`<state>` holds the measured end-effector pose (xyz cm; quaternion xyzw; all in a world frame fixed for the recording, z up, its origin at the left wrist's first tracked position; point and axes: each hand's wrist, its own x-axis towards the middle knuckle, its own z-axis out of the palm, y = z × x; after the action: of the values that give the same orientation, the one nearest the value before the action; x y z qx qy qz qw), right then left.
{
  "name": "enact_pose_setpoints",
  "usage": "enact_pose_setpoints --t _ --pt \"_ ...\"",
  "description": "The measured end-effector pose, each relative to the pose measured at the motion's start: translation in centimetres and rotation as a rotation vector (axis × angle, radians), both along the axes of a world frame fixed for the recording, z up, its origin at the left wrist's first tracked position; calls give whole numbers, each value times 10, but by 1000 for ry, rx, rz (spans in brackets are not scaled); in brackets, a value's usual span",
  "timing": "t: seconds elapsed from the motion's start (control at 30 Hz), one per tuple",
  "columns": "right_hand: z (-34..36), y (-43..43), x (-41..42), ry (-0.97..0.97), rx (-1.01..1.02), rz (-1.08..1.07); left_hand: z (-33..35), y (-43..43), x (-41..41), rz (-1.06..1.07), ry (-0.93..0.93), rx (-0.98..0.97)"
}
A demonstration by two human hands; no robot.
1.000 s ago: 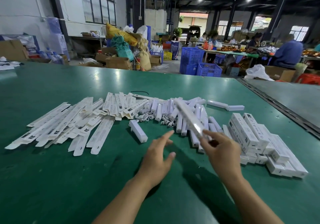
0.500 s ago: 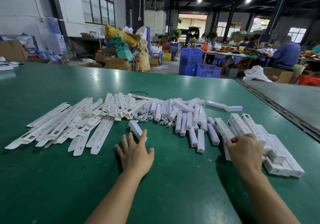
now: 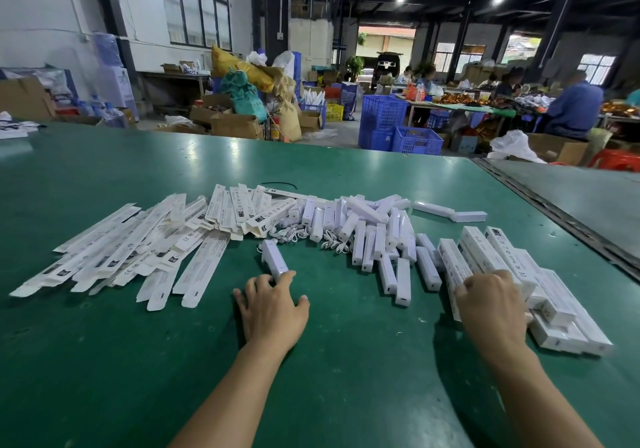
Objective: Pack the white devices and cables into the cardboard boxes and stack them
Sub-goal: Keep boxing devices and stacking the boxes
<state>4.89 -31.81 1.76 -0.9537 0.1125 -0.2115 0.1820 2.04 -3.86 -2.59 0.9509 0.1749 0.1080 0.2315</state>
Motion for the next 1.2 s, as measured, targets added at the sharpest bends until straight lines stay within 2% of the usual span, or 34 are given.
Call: enact_pose_setpoints --t 0.13,0.23,0.33,0.5,0.67,0.8,0.97,1.2 --pt "3 3 -4 -65 -93 66 3 -1 -3 56 -63 -34" --pt "4 2 -4 18 -225 84 5 -1 -4 72 -77 -45" --pt "2 -1 -1 115 -228 24 5 -1 -4 75 -73 -42" --pt "-4 -3 7 166 -225 -41 4 -2 -3 95 -139 -84" --pt "-7 -7 9 175 -215 -74 4 -2 -4 112 -306 -229" --pt "-7 -6 8 136 -147 -49 7 -7 -5 39 -494 -491" --pt "-7 19 -4 -57 -88 112 7 -11 -2 -8 -563 -703" --pt "-23 60 -20 -108 -15 484 6 -15 -5 -117 -452 -865"
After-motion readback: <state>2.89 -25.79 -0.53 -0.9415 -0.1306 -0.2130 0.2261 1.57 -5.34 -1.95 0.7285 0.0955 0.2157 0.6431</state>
